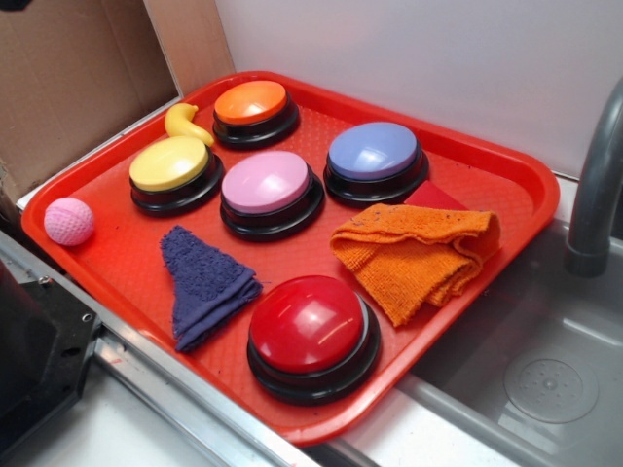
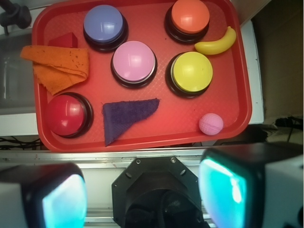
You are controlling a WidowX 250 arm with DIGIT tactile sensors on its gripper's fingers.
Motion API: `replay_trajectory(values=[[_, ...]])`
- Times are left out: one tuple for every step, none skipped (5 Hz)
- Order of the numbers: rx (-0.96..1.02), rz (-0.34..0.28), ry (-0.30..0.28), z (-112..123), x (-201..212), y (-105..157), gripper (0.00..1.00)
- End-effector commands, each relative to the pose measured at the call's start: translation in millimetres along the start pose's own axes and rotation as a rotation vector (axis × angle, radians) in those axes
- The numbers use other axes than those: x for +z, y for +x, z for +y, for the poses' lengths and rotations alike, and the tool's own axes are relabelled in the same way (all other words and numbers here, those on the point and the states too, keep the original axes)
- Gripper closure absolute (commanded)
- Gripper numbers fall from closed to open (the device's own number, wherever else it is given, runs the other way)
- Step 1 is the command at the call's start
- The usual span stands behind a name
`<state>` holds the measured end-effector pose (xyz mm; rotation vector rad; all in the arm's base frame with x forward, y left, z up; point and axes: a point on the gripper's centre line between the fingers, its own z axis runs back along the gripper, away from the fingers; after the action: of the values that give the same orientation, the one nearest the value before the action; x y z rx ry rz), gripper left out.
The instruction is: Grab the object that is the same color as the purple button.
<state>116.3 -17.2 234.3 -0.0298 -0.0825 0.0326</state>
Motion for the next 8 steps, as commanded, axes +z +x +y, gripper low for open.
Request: replay_trajectory(values=[[0.0, 0.0, 0.0, 0.0, 0.0, 0.0, 0.0], [0.012, 0.008, -0.019, -4.7, -10.6, 4.4, 0.0], [0.049, 0.0, -0.053, -8.7, -29.1, 10.7, 0.0], [0.215, -0.019, -0.059, -13.7, -61.2, 17.8, 0.0], [0.35, -0.079, -0.074, -21.6, -91.9, 18.8, 0.0], [0.501, -0.118, -0.067, -23.2, -125.4, 18.4, 0.0], [0.605, -0.146, -0.055, -25.5, -156.6, 20.7, 0.0], [0.691, -0.129, -0.072, -20.7, -175.7, 23.9, 0.0]])
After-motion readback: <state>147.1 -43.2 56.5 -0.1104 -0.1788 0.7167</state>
